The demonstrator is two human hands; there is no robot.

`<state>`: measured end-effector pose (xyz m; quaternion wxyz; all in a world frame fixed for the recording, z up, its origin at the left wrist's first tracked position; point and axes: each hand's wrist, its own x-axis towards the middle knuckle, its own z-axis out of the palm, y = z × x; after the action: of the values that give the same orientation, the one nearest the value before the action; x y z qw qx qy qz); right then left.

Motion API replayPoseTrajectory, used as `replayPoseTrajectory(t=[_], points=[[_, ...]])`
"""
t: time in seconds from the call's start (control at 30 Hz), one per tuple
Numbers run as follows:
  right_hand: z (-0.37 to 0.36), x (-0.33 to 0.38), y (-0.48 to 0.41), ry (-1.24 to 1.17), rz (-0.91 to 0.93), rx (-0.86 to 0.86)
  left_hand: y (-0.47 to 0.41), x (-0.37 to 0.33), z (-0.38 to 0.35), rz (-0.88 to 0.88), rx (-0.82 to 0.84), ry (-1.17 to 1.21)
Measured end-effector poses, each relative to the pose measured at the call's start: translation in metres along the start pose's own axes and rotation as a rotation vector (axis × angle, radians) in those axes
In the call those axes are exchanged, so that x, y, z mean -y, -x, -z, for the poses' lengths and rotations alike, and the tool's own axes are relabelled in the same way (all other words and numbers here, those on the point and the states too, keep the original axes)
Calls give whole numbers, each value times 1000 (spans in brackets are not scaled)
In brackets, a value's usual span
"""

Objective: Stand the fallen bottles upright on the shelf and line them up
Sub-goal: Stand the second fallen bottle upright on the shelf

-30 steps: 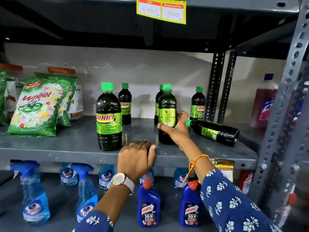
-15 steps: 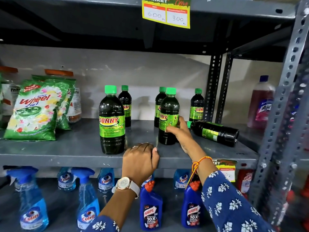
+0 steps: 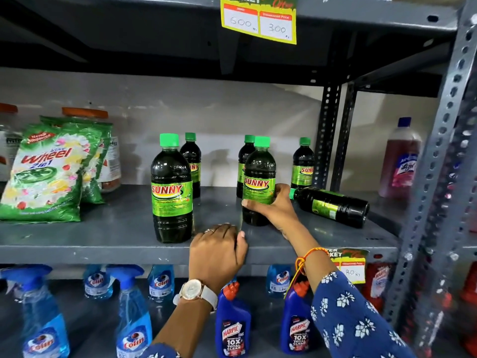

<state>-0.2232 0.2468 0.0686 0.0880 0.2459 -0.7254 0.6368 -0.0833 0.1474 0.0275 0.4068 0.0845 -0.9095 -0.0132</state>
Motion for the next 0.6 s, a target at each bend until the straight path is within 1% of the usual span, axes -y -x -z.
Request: replayPoseTrajectory(t=[0.1, 0.17, 0.3, 0.47, 0.6], points=[[1, 1, 1, 14, -15, -19, 0, 0, 0, 3, 25, -2], [2, 0, -2, -22, -42, 21, 0, 0, 0, 1, 40, -8], [1, 2, 0, -17, -21, 72, 0, 0, 0, 5, 45, -11], [1, 4, 4, 112, -10, 0, 0, 1, 0, 7, 48, -4], [3, 9, 12, 171, 17, -9, 0, 0, 1, 5, 44, -3]])
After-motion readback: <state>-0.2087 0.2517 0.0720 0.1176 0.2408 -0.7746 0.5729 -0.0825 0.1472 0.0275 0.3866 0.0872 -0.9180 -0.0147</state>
